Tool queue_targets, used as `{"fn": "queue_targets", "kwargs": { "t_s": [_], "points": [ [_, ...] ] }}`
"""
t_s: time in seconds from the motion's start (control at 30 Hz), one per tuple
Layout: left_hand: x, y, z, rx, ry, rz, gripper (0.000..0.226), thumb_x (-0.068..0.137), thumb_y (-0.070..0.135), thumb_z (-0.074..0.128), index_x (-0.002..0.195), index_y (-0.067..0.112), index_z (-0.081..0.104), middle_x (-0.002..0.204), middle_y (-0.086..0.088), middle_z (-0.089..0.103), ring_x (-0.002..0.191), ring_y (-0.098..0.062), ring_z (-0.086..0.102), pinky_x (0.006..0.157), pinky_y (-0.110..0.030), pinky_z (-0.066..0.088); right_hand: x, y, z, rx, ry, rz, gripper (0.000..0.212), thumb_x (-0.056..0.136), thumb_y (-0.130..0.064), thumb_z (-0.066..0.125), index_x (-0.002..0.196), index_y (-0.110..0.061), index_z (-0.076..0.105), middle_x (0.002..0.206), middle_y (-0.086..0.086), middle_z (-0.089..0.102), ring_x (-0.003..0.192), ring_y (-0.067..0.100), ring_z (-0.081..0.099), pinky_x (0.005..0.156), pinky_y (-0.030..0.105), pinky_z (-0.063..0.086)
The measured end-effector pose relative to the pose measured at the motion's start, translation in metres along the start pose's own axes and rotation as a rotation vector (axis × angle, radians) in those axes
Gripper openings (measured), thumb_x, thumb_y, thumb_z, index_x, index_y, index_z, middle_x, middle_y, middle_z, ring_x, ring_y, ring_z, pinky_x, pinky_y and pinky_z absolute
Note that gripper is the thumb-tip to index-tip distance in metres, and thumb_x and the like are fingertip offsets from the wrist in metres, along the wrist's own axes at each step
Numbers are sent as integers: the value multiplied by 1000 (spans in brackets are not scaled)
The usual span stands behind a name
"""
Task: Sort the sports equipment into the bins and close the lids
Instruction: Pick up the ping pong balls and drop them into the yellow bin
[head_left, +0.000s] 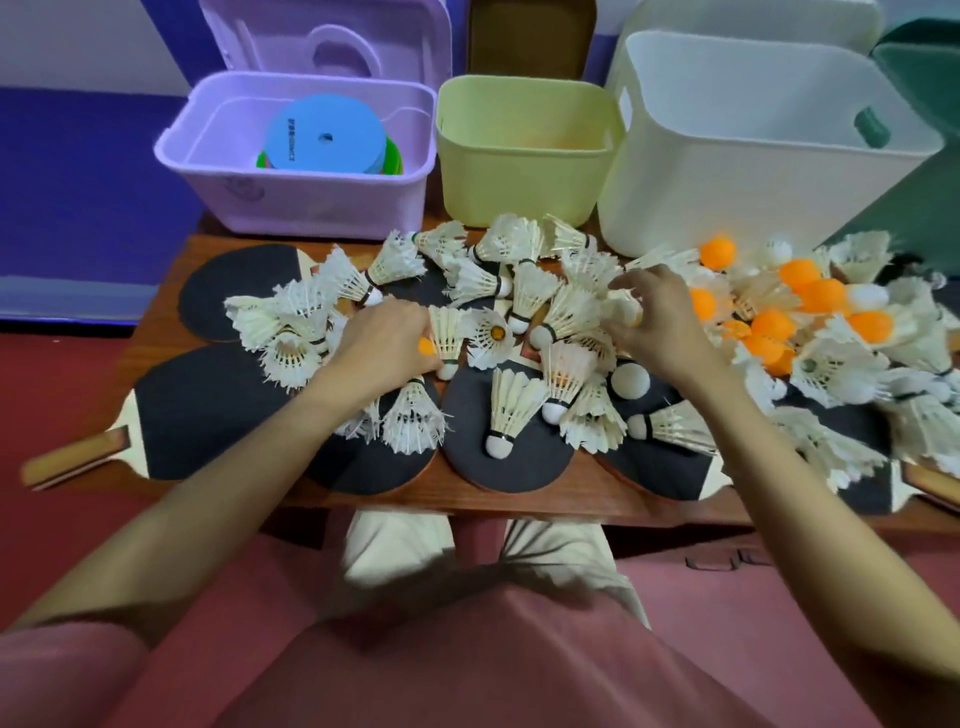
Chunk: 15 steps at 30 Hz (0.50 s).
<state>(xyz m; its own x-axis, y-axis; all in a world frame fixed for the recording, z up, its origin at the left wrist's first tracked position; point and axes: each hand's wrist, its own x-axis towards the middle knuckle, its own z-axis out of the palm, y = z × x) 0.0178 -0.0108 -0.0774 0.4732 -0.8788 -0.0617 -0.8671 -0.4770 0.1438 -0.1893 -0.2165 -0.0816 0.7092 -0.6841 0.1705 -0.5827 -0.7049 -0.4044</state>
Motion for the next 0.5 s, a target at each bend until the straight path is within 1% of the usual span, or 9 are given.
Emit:
{"fn": "queue_targets", "kwargs": {
  "t_s": [0.07, 0.17, 0.33, 0.37, 0.43, 0.5],
  "points": [
    [-1, 1, 2, 28, -24, -3, 38, 77, 38, 75, 102, 12, 62, 102, -7, 63, 98, -28, 58, 69, -34, 43, -4, 5, 4, -50, 8, 31, 43, 79, -13, 67, 119, -5, 58, 114, 21, 54, 111, 37, 48, 89, 38, 39],
    [-2, 0, 3, 4, -25, -5, 38, 78, 27, 76, 109, 12, 62, 109, -11, 63, 103, -30, 57, 78, -37, 46, -5, 7, 6, -113, 5, 42, 48, 79, -11, 66, 124, -2, 53, 115, 21, 55, 109, 38, 49, 88, 41, 40],
    [-8, 3, -7, -155, 122, -13, 36, 76, 25, 77, 108, 12, 66, 109, -6, 67, 102, -28, 59, 81, -37, 47, 2, 7, 12, -245, 43, 0, 43, 81, -9, 58, 123, 0, 52, 106, 22, 58, 98, 41, 52, 77, 42, 40],
    [-9, 6, -12, -196, 149, -10, 35, 75, 24, 77, 107, 13, 68, 108, -4, 67, 101, -27, 60, 81, -36, 47, 3, 7, 12, -267, 48, -8, 42, 81, -7, 57, 123, 0, 52, 105, 23, 58, 97, 41, 52, 76, 42, 40],
    [-8, 13, -24, -298, 189, 2, 32, 74, 24, 77, 104, 14, 69, 101, -2, 70, 91, -21, 63, 77, -31, 47, 6, 8, 12, -283, 47, -24, 39, 82, -5, 54, 120, 2, 53, 104, 25, 58, 96, 42, 52, 75, 43, 42],
    [-2, 23, -35, -418, 237, 9, 35, 75, 25, 79, 107, 14, 70, 101, -2, 70, 82, -15, 63, 77, -27, 47, 9, 9, 11, -294, 26, -36, 32, 82, -6, 52, 113, 3, 55, 98, 25, 59, 90, 42, 53, 73, 45, 45]
  ]
}}
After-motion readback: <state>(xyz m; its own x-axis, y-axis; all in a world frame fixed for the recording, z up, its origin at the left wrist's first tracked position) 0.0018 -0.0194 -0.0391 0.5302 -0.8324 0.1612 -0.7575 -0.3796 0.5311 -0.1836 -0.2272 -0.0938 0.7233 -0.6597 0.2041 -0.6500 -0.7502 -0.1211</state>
